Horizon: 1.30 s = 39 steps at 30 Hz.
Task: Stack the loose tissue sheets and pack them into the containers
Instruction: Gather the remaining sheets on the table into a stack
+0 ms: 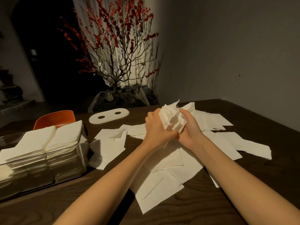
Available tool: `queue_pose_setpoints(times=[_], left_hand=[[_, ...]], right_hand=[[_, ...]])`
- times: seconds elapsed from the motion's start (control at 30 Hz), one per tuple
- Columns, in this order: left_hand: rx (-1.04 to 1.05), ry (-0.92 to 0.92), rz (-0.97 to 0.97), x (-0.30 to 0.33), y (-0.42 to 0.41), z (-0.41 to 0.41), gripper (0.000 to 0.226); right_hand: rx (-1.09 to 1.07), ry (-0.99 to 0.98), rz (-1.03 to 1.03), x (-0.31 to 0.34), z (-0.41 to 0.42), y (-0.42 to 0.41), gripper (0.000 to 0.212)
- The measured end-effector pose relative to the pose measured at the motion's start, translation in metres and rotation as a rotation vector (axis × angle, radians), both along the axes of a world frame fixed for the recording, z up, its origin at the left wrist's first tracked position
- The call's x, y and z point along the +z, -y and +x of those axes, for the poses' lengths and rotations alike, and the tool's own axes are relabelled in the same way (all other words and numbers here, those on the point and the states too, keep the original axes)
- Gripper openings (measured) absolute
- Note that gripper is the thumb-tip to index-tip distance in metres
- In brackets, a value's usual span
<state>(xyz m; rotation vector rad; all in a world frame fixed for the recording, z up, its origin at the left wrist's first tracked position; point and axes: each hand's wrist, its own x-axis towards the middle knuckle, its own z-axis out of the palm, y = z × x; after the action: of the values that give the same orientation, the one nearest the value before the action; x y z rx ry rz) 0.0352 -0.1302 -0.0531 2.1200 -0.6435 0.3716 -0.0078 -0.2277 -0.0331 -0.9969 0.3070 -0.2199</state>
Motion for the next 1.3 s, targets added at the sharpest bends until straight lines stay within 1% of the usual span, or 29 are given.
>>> queue_pose_setpoints(times=[0.07,0.13,0.2,0.27,0.33,0.4,0.47,0.53,0.63,0.67,0.77,0.83,0.9,1.07,1.17,1.23,1.3], left_hand=[[-0.034,-0.024,-0.040,0.001,-0.001,-0.001,0.076],[-0.106,-0.132,-0.136,0.003,0.000,0.000,0.073],[-0.167,-0.355,-0.331,0.007,0.000,0.002,0.078],[-0.257,-0.639,-0.595,0.009,-0.004,0.003,0.080],[-0.302,-0.882,-0.854,0.010,-0.012,0.005,0.069],[-0.315,-1.051,-1.070,0.011,-0.018,0.007,0.048],[-0.342,-1.135,-1.190,0.011,-0.022,0.008,0.039],[-0.356,-1.168,-1.219,0.010,-0.023,0.007,0.039],[-0.379,-1.190,-1.254,0.012,-0.024,0.004,0.030],[-0.394,-1.199,-1.263,0.013,-0.023,0.002,0.028],[-0.414,-1.204,-1.239,0.014,-0.021,-0.001,0.024],[-0.387,-1.201,-1.221,0.012,-0.021,0.001,0.022],[-0.372,-1.205,-1.200,0.011,-0.021,0.004,0.026],[-0.355,-1.249,-1.075,0.010,-0.022,0.006,0.053],[-0.384,-1.276,-0.973,0.008,-0.019,0.006,0.066],[-0.403,-1.250,-0.930,0.009,-0.018,0.006,0.063],[-0.397,-1.226,-0.882,0.010,-0.017,0.005,0.052]], right_hand=[[0.004,-0.014,0.011,-0.001,0.001,0.001,0.028],[0.004,-0.042,0.052,-0.001,0.000,0.002,0.034],[0.004,-0.051,0.103,-0.001,-0.001,0.004,0.035],[0.037,-0.046,0.111,-0.001,-0.003,0.007,0.024],[0.080,-0.032,0.111,-0.001,-0.003,0.009,0.004],[0.079,-0.055,0.080,0.001,-0.003,0.009,0.004],[0.056,-0.086,0.021,0.001,0.000,0.008,0.010],[0.000,-0.125,-0.055,0.001,0.003,0.007,0.016],[-0.092,-0.220,-0.178,-0.003,0.006,0.008,0.026],[-0.072,-0.222,-0.177,-0.003,0.005,0.009,0.030],[0.053,-0.189,-0.089,-0.002,0.001,0.011,0.042],[0.058,-0.180,-0.142,-0.002,-0.001,0.010,0.041],[0.015,-0.174,-0.240,-0.005,0.002,0.010,0.041],[-0.120,-0.176,-0.370,-0.003,0.007,0.008,0.045],[-0.061,-0.136,-0.421,0.000,0.006,0.008,0.048],[-0.001,-0.110,-0.463,-0.001,0.003,0.006,0.050],[0.025,-0.079,-0.515,-0.003,0.002,0.003,0.044]])
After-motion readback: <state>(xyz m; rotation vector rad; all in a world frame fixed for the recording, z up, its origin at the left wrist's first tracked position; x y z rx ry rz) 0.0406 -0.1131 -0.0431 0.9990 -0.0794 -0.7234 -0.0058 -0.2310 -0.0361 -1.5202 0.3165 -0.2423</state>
